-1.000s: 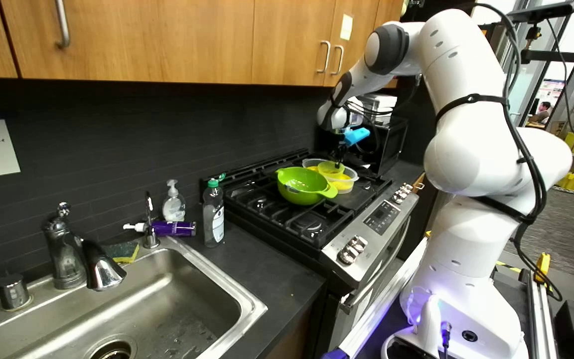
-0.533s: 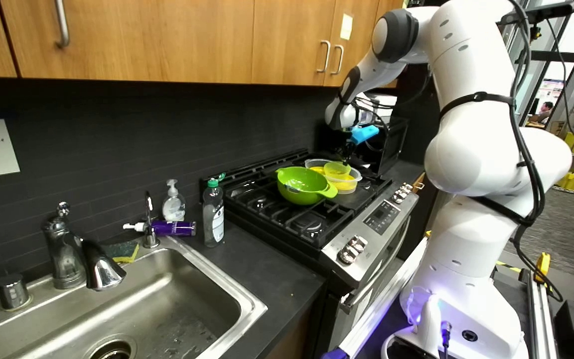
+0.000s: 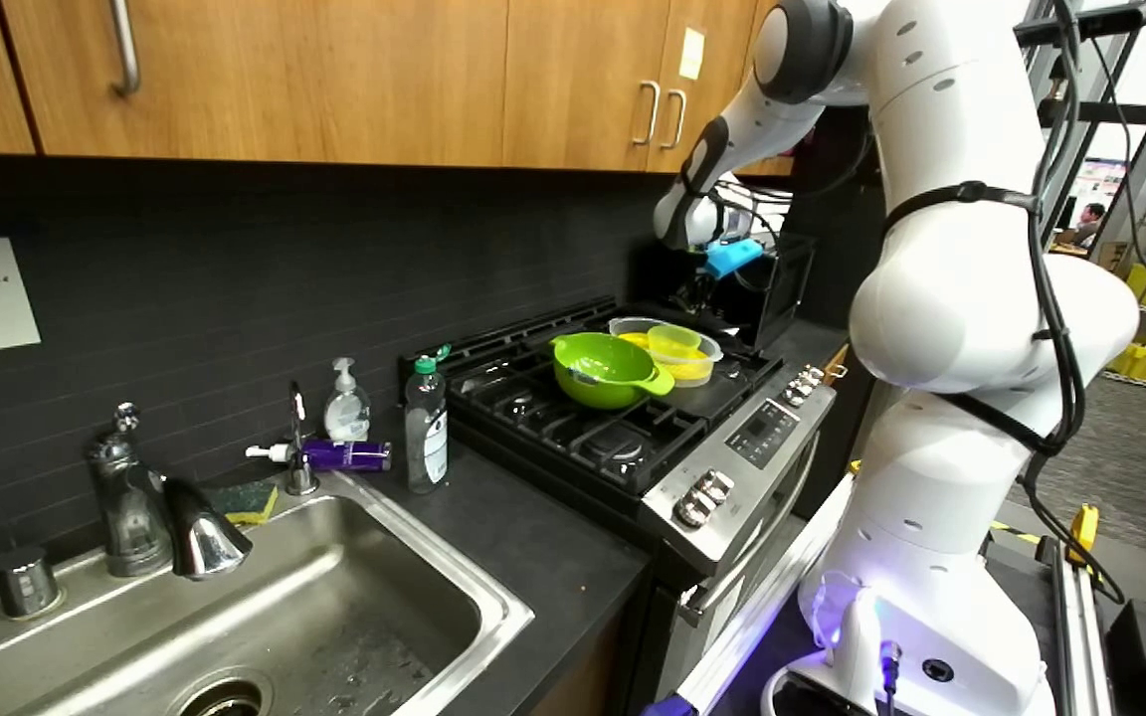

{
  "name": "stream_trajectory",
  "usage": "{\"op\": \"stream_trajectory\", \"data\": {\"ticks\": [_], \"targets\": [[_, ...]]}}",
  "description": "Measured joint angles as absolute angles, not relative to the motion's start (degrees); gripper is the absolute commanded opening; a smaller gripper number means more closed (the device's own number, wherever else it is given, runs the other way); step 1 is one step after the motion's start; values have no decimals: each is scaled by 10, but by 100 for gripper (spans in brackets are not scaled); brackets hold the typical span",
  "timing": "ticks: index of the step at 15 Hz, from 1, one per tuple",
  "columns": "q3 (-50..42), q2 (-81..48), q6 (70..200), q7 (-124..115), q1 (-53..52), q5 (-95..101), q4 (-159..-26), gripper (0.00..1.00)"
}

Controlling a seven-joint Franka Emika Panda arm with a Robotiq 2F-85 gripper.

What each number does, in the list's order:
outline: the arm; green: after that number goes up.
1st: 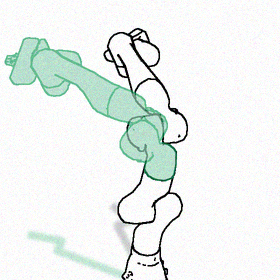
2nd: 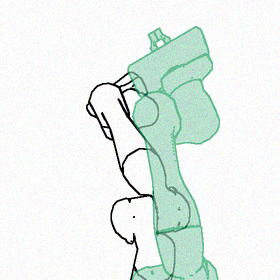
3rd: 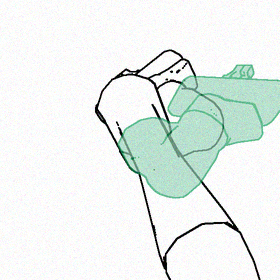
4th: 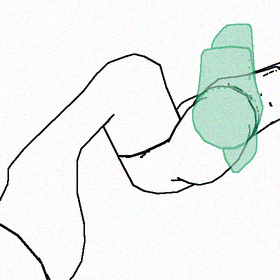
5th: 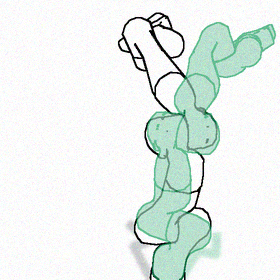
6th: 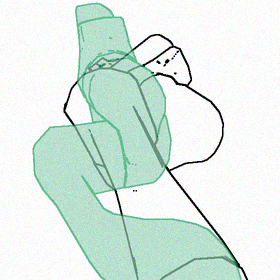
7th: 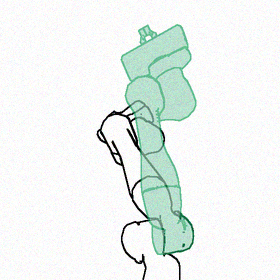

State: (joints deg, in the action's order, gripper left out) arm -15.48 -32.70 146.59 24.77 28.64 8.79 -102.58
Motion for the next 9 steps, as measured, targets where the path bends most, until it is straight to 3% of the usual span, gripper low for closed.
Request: {"op": "stream_trajectory", "data": {"ticks": [9], "targets": [[-150,-321,1464,248,276,89,-1038,98]]}}
